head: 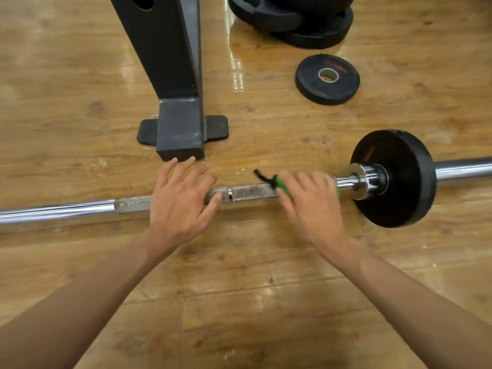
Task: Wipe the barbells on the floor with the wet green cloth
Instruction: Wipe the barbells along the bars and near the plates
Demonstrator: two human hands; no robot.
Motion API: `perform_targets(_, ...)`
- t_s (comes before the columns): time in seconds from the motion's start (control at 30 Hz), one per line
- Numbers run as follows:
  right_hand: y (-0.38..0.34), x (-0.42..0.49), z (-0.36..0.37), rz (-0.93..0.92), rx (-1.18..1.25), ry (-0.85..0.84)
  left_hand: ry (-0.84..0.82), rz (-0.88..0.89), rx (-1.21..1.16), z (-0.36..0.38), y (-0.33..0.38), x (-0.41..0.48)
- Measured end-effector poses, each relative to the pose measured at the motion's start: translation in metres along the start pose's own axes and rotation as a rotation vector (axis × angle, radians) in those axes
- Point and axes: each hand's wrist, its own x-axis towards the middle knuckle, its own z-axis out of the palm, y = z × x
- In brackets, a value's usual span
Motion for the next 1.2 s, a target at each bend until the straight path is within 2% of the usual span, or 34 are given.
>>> perform_targets(0.1,0.032,-0.011,-0.011,0.204,0.006,0.004,0.003,0.008,0.002,-0.002,0.003,-0.006)
perform_targets(0.17,0.02,-0.009,-0.009,0.306,-0.028,0.021,0.0,0.011,0.002,-0.004,0.006,-0.01)
perform_targets(0.23,-0.014,-0.004,-0.006,0.271,-0.012,-0.001,-0.007,0.017,0.011,-0.004,0.008,-0.015)
perform_targets(0.3,-0.046,-0.006,-0.002,0.109,0.03,-0.021,-0.02,0.032,0.021,-0.004,0.01,-0.021)
perform_targets(0.4,-0.032,-0.02,-0.009,-0.076,0.073,-0.019,-0.048,0.062,0.038,-0.006,0.011,-0.032)
perform_targets(0.47,-0.003,-0.037,-0.018,-0.005,0.062,-0.028,-0.047,0.065,0.047,-0.008,0.015,-0.04)
perform_targets(0.6,0.01,-0.045,-0.027,0.352,-0.002,0.0,-0.015,0.05,0.068,-0.007,0.027,-0.056)
perform_targets(0.67,-0.023,-0.042,-0.021,0.32,-0.027,-0.013,-0.003,0.045,0.07,-0.006,0.03,-0.063)
perform_targets(0.77,-0.073,-0.046,-0.013,0.063,0.017,-0.051,-0.017,0.069,0.075,-0.007,0.033,-0.073)
perform_targets(0.87,-0.057,-0.057,-0.021,-0.113,0.082,-0.033,-0.011,0.101,0.071,-0.009,0.036,-0.081)
perform_targets(0.93,-0.025,-0.074,-0.028,-0.059,0.057,0.004,0.003,0.098,0.058,-0.008,0.037,-0.087)
perform_targets(1.0,0.007,-0.09,-0.038,0.111,0.028,0.019,0.024,0.102,0.054,-0.008,0.039,-0.093)
perform_targets(1.1,0.0,-0.091,-0.04,0.334,0.052,-0.004,0.054,0.119,0.064,-0.006,0.041,-0.1)
perform_targets(1.13,-0.018,-0.086,-0.039,0.351,0.07,-0.019,0.059,0.121,0.063,-0.006,0.041,-0.102)
perform_targets(1.2,-0.063,-0.075,-0.034,0.211,0.095,-0.054,0.071,0.126,0.062,-0.006,0.041,-0.105)
